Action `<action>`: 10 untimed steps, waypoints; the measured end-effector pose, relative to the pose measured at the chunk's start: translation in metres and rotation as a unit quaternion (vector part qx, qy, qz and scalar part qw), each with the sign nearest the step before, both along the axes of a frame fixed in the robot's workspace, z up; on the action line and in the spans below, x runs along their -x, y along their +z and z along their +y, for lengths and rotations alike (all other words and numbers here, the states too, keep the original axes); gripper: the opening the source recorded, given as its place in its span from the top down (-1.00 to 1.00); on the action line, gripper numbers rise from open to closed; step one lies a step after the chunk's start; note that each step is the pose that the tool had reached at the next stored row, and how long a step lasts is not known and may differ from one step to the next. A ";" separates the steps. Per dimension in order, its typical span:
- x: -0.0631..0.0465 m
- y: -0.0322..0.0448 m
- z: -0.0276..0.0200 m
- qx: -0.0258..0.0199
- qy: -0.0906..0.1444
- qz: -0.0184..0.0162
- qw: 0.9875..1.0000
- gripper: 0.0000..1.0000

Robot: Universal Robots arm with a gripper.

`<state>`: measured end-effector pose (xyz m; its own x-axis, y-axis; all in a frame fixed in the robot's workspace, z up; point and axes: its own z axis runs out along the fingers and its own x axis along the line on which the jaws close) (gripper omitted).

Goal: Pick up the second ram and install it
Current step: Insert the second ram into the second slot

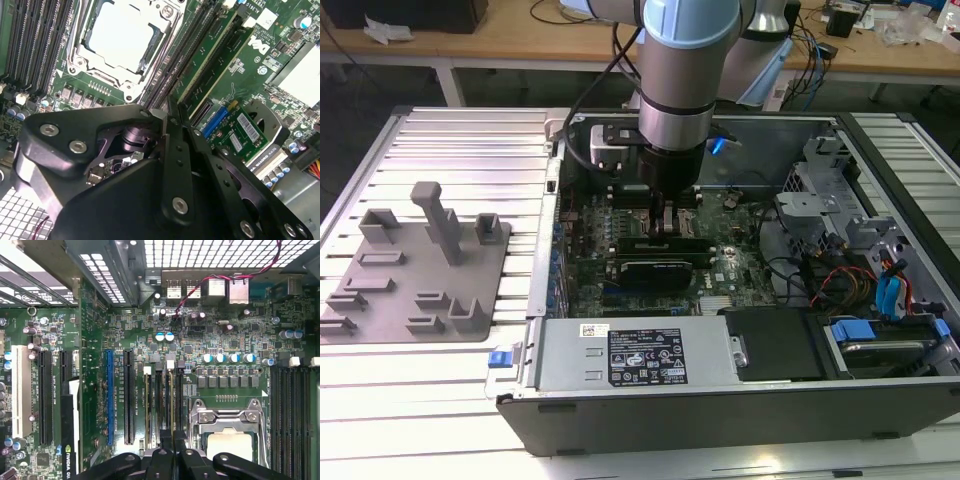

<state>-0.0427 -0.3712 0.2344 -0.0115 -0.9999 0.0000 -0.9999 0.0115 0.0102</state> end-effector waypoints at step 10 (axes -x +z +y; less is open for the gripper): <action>0.000 -0.0002 -0.0001 0.000 0.000 -0.002 1.000 0.82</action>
